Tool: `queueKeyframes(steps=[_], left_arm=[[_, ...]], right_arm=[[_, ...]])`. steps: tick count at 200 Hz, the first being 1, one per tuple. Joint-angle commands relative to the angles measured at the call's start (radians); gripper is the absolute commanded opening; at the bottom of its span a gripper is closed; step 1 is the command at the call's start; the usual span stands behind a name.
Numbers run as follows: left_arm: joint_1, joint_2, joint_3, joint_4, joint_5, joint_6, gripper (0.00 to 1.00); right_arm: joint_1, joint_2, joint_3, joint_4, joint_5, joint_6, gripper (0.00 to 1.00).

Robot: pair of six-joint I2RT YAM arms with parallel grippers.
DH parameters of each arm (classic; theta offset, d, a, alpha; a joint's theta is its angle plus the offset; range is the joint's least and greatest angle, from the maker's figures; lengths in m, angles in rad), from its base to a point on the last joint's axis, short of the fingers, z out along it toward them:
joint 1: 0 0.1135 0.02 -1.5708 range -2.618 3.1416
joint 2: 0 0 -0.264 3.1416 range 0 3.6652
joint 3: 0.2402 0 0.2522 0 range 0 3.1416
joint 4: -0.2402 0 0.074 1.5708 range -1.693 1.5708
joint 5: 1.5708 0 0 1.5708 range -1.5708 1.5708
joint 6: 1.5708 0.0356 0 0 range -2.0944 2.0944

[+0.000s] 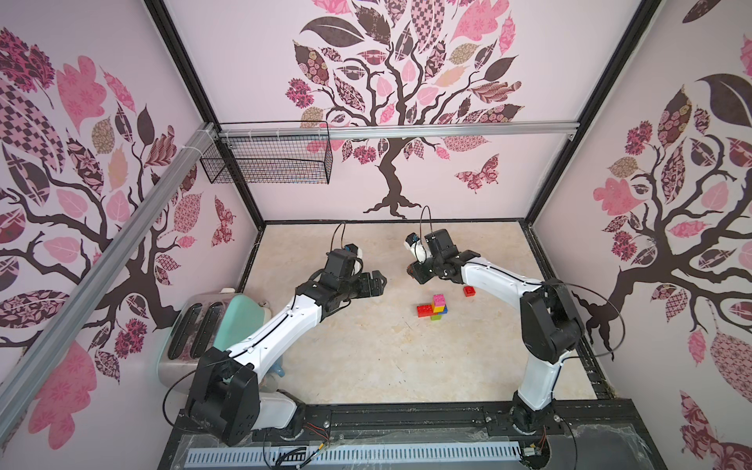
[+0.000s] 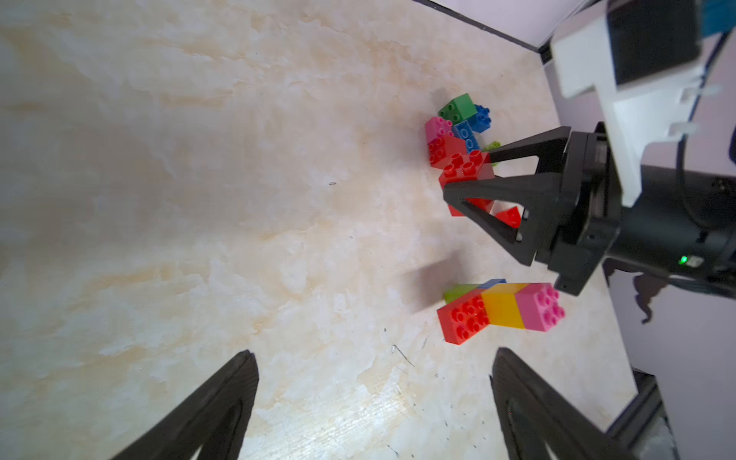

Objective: Assemble the number 4 with lego
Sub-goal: Pick up the lego brick from the center of the board, then place the lego brick at the center of the board.

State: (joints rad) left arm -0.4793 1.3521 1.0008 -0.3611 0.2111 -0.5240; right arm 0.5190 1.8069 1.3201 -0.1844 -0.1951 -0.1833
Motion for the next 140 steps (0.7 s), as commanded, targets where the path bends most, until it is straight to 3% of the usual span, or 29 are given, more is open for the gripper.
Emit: queueKeyframes(steps=[1,42,70,97,140], left_arm=[[0.001,-0.011,0.073,-0.018,0.161,0.017,0.94],[0.002,0.033,0.14,-0.089,0.264,0.047,0.92],[0.002,0.063,0.171,-0.116,0.337,0.069,0.89],[0.0,0.093,0.206,-0.182,0.374,0.112,0.83],[0.0,0.112,0.217,-0.202,0.368,0.126,0.73]], right_arm=[[0.018,-0.111,-0.113,0.25,-0.14,-0.082,0.0],[0.059,-0.227,-0.295,0.478,-0.281,-0.16,0.0],[0.071,-0.285,-0.48,0.792,-0.382,-0.211,0.0],[0.089,-0.266,-0.428,0.689,-0.398,-0.233,0.0],[0.126,-0.254,-0.417,0.682,-0.409,-0.272,0.0]])
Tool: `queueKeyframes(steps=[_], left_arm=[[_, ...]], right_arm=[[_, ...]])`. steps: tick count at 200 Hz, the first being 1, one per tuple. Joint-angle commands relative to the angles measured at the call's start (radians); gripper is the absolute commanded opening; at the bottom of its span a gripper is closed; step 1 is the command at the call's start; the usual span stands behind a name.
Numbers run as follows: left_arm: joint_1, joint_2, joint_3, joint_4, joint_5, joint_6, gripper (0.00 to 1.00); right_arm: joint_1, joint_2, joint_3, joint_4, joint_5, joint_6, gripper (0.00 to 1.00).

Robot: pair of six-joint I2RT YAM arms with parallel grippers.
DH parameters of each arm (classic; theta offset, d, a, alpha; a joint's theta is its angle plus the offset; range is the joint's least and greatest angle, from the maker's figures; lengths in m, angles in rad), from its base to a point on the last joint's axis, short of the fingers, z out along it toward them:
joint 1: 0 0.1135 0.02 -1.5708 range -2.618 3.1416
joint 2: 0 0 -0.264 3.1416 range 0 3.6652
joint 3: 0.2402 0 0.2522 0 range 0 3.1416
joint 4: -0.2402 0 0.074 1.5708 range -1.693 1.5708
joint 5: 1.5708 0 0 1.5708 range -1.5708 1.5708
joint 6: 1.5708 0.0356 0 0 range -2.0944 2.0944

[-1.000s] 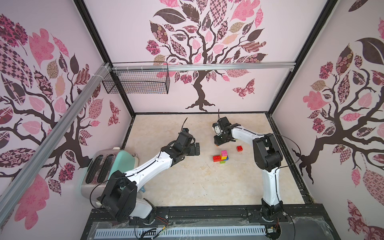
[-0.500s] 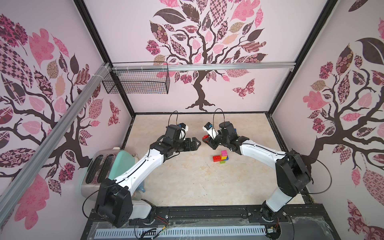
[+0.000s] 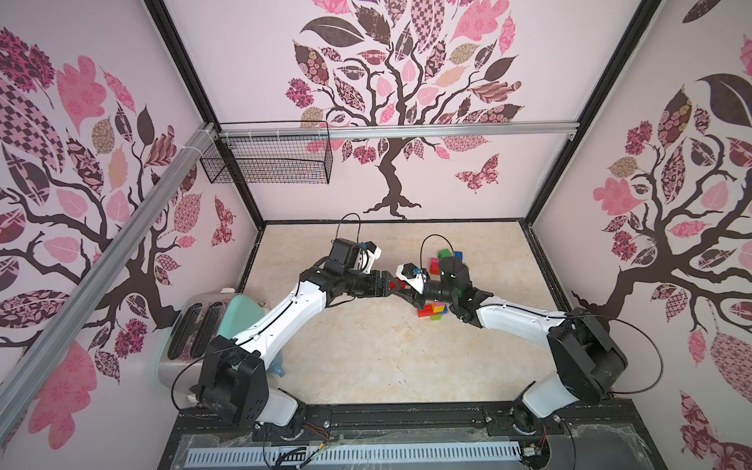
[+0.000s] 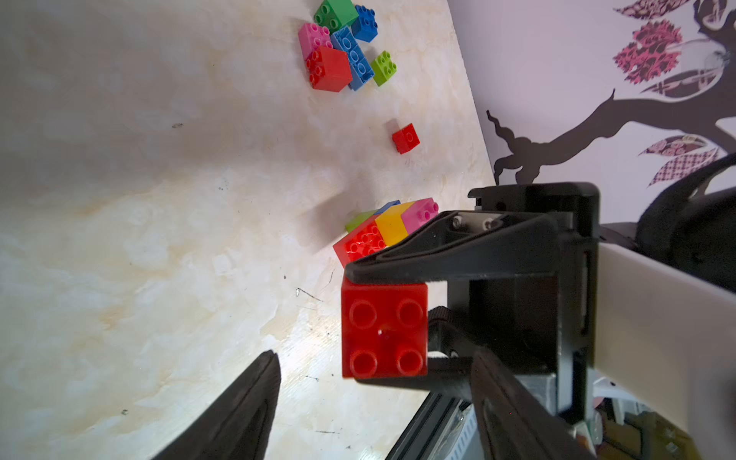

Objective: Assemble the number 4 with lego
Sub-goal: Place the lego brick at the center of the board.

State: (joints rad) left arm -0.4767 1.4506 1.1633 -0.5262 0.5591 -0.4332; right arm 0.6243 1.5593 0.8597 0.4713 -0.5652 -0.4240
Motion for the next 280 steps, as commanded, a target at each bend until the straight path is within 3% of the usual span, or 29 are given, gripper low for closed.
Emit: queueKeyframes(steps=[1,35,81,92,118,128,132,135,138,155,184,222,250,280], left_arm=[[-0.003,0.014,0.056,-0.037,0.019,0.035,0.73],[-0.006,0.034,0.056,-0.037,0.039,0.038,0.61],[-0.012,0.01,0.019,-0.016,0.034,0.047,0.16],[-0.014,0.001,0.01,-0.017,-0.002,0.049,0.0],[-0.036,-0.009,0.005,-0.08,-0.21,0.076,0.0],[-0.058,-0.003,0.01,-0.115,-0.323,0.099,0.0],[-0.07,0.0,0.011,-0.13,-0.373,0.109,0.0],[-0.08,0.003,0.013,-0.14,-0.41,0.118,0.0],[-0.093,0.006,0.014,-0.151,-0.444,0.129,0.0],[-0.162,0.042,0.018,-0.186,-0.595,0.179,0.0],[-0.227,0.139,-0.006,-0.179,-0.607,0.213,0.0],[-0.335,0.262,0.007,-0.198,-0.662,0.34,0.0],[-0.383,0.292,-0.037,-0.127,-0.613,0.402,0.0],[-0.39,0.309,-0.089,-0.061,-0.573,0.389,0.12]], right_arm=[[0.02,-0.006,0.045,0.026,-0.039,-0.032,0.0],[0.048,0.01,0.069,0.004,-0.025,-0.026,0.0],[0.048,-0.014,0.035,0.015,-0.012,0.04,0.0],[0.049,-0.042,0.0,0.021,0.003,0.045,0.0],[0.049,-0.154,-0.09,0.003,0.071,0.108,0.53],[0.048,-0.214,-0.123,-0.032,0.105,0.139,0.66],[0.048,-0.233,-0.133,-0.044,0.117,0.148,0.75],[0.049,-0.254,-0.142,-0.056,0.13,0.159,0.95],[0.048,-0.274,-0.153,-0.066,0.145,0.171,0.99],[0.048,-0.397,-0.207,-0.111,0.284,0.265,0.99],[0.045,-0.581,-0.289,-0.153,0.666,0.471,1.0],[0.041,-0.678,-0.317,-0.247,0.857,0.491,0.99],[0.04,-0.675,-0.302,-0.257,0.929,0.507,0.99],[0.037,-0.668,-0.291,-0.267,0.982,0.533,0.99]])
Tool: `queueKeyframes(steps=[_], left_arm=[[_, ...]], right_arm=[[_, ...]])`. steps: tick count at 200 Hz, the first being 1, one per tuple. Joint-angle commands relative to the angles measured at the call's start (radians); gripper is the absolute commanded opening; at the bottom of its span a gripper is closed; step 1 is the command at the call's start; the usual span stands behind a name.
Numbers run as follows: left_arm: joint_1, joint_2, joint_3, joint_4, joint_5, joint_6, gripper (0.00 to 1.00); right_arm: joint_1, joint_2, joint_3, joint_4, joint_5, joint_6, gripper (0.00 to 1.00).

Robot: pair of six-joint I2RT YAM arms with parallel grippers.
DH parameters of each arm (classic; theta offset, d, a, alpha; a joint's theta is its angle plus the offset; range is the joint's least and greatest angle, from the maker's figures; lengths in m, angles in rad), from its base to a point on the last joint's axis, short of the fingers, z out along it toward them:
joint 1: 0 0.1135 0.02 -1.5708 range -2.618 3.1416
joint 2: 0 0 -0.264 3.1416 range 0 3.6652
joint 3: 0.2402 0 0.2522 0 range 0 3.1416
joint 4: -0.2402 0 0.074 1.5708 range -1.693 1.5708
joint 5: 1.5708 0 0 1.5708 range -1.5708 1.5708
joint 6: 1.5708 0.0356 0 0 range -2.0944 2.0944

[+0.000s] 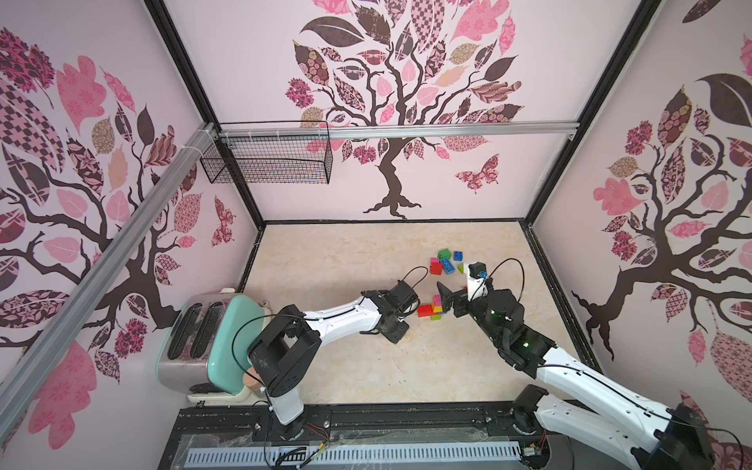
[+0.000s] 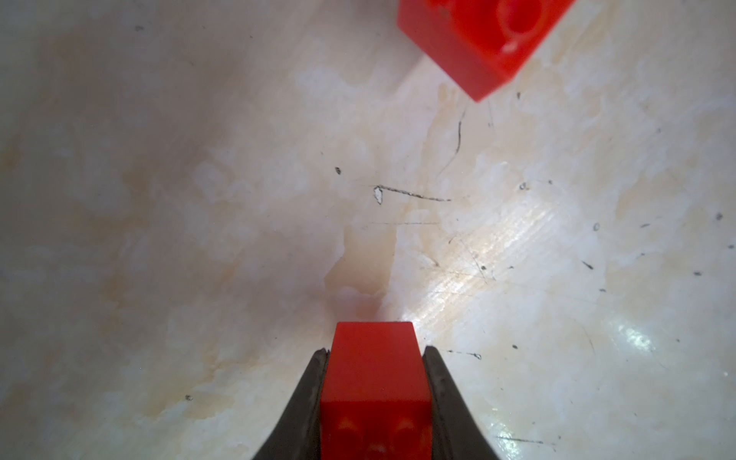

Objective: Assemble the number 4 with lego
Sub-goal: Place the lego brick at the center of the board.

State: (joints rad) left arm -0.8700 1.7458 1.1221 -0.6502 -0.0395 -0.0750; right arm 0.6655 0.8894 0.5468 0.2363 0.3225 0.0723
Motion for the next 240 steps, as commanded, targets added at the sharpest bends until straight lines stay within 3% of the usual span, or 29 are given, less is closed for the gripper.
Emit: queueKeyframes(steps=[1,16,39,78,102,107,141,164,179,197,227,240], left_arm=[[0.003,0.013,-0.048,0.063,0.025,0.032,0.13],[0.003,0.009,-0.051,0.061,0.015,0.038,0.32],[0.004,-0.025,-0.075,0.085,0.002,0.037,0.52],[0.017,-0.097,-0.136,0.14,0.006,0.013,0.68],[0.04,-0.201,-0.225,0.26,0.158,-0.01,0.85],[0.043,-0.228,-0.246,0.294,0.17,-0.02,0.97],[0.074,-0.363,-0.435,0.553,0.079,-0.106,0.98],[0.075,-0.412,-0.534,0.707,0.093,-0.087,0.98],[0.049,-0.433,-0.643,0.919,0.091,-0.045,0.98],[0.028,-0.426,-0.753,1.141,0.076,0.007,0.98],[0.022,-0.362,-0.767,1.184,0.076,0.045,0.93],[0.022,-0.315,-0.804,1.287,0.051,0.036,0.92]], right_arm=[[-0.003,0.002,0.023,-0.033,0.094,0.037,0.99],[-0.003,0.003,0.026,-0.038,0.098,0.04,1.0],[-0.003,0.008,0.036,-0.056,0.114,0.053,1.0],[-0.003,0.007,0.043,-0.069,0.134,0.051,1.0],[-0.005,0.002,0.046,-0.08,0.147,0.049,0.99],[-0.005,0.0,0.047,-0.08,0.15,0.049,0.99],[-0.005,0.002,0.041,-0.069,0.16,0.05,1.0],[-0.005,0.008,0.042,-0.052,0.17,0.049,0.99],[-0.005,0.012,0.044,-0.043,0.174,0.046,0.99],[-0.006,0.017,0.044,-0.031,0.178,0.047,1.0],[-0.004,0.021,0.046,-0.028,0.171,0.05,0.99],[-0.004,0.019,0.042,-0.022,0.173,0.052,0.99]])
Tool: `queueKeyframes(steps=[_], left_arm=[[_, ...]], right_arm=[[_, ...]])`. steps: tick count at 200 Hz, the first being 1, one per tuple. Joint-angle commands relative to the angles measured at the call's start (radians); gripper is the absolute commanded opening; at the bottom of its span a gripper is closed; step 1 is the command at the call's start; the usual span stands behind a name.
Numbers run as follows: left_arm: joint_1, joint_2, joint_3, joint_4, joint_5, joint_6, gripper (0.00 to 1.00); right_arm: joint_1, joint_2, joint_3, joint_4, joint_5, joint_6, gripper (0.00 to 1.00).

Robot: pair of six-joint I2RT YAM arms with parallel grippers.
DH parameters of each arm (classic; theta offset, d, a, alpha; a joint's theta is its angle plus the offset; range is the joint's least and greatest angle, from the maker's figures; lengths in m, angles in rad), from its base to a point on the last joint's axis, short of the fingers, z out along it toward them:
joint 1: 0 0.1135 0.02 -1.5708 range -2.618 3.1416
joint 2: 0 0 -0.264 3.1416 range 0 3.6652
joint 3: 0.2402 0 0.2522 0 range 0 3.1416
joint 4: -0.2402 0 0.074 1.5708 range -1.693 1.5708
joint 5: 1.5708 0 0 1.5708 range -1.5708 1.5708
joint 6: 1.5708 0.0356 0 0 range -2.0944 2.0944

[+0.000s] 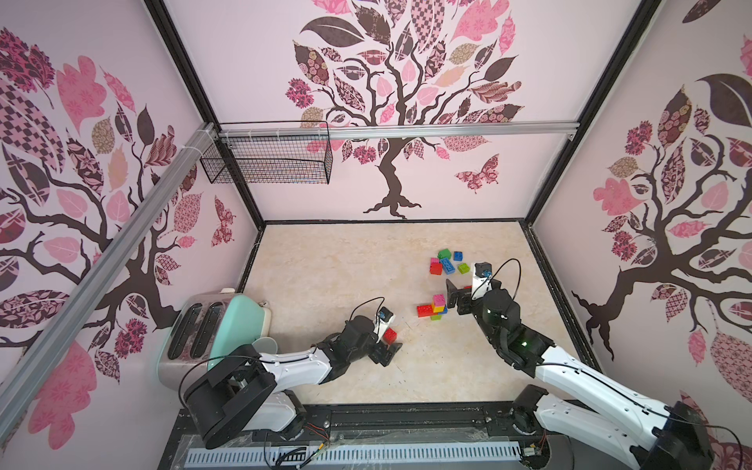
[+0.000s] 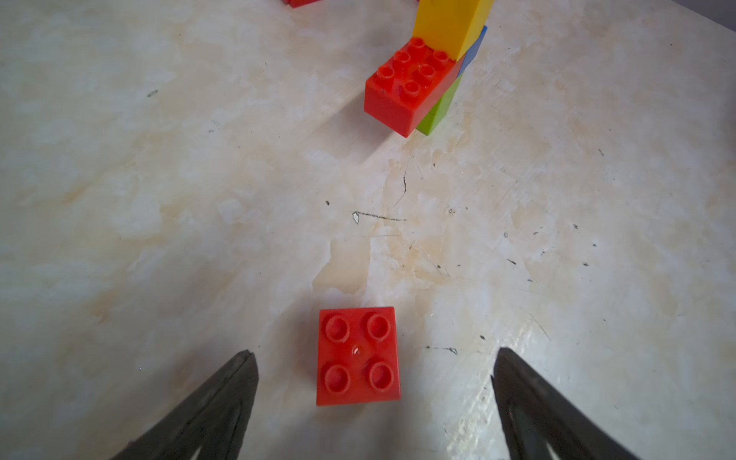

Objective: Assemble the number 4 with lego
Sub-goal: Place the lego brick at the center of the board.

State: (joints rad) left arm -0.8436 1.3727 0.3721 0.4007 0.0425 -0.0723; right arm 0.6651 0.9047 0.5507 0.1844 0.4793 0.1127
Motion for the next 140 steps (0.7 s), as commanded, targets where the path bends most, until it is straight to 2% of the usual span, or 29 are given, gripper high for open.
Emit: queueKeyframes(steps=[1,13,39,65,86,140], left_arm=[[-0.004,0.063,-0.058,0.246,-0.034,0.032,0.92],[0.003,0.094,-0.084,0.338,-0.041,0.02,0.91],[0.013,0.122,-0.105,0.407,-0.056,0.04,0.87],[0.04,0.145,-0.159,0.513,-0.015,0.008,0.81],[0.041,0.187,-0.161,0.537,0.015,0.005,0.75],[0.051,0.225,-0.16,0.568,0.058,0.003,0.72]], right_arm=[[-0.004,0.004,0.038,0.03,0.016,0.011,0.99],[-0.005,0.005,0.037,0.032,0.013,0.011,0.99],[-0.004,0.005,0.035,0.03,0.009,0.01,0.99],[-0.005,0.005,0.032,0.035,0.01,0.009,0.99],[-0.005,0.013,0.031,0.041,0.003,0.008,0.99],[-0.005,0.016,0.034,0.038,0.002,0.008,0.99]])
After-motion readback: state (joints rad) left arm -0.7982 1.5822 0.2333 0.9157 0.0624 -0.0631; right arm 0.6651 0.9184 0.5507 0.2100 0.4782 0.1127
